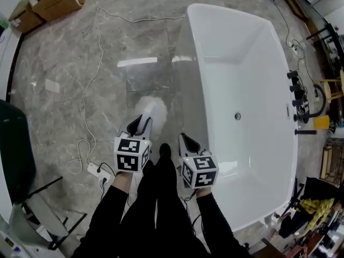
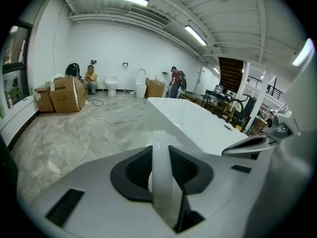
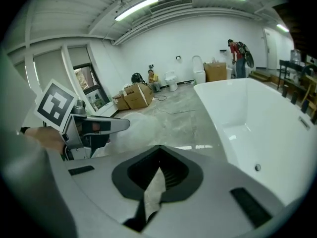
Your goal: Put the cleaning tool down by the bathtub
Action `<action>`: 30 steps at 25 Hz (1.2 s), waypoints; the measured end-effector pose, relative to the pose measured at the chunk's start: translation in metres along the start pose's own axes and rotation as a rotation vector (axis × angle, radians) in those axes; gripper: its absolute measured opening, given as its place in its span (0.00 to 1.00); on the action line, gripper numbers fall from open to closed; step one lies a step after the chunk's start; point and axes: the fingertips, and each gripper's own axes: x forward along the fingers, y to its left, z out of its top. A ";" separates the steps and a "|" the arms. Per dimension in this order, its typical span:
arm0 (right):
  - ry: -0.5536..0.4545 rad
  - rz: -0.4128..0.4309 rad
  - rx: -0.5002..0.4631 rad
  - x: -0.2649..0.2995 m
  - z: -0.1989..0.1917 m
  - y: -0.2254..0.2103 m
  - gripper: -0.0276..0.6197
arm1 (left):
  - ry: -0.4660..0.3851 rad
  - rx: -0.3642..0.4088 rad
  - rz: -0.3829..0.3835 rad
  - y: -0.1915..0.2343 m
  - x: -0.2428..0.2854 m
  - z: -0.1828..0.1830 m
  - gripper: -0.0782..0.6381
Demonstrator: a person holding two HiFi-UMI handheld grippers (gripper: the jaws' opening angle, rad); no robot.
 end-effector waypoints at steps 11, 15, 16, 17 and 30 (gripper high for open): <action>-0.009 -0.012 0.066 0.095 -0.044 -0.042 0.04 | 0.023 0.016 0.007 0.023 0.104 -0.064 0.25; -0.008 -0.028 0.092 0.126 -0.065 -0.061 0.04 | 0.036 0.029 -0.002 0.035 0.133 -0.087 0.25; -0.006 -0.033 0.093 0.134 -0.070 -0.065 0.04 | 0.037 0.034 -0.004 0.038 0.140 -0.093 0.25; -0.005 -0.039 0.093 0.141 -0.074 -0.069 0.04 | 0.038 0.038 -0.006 0.041 0.147 -0.097 0.25; -0.040 -0.050 0.058 0.250 -0.118 -0.112 0.04 | -0.013 0.066 -0.028 0.075 0.245 -0.155 0.25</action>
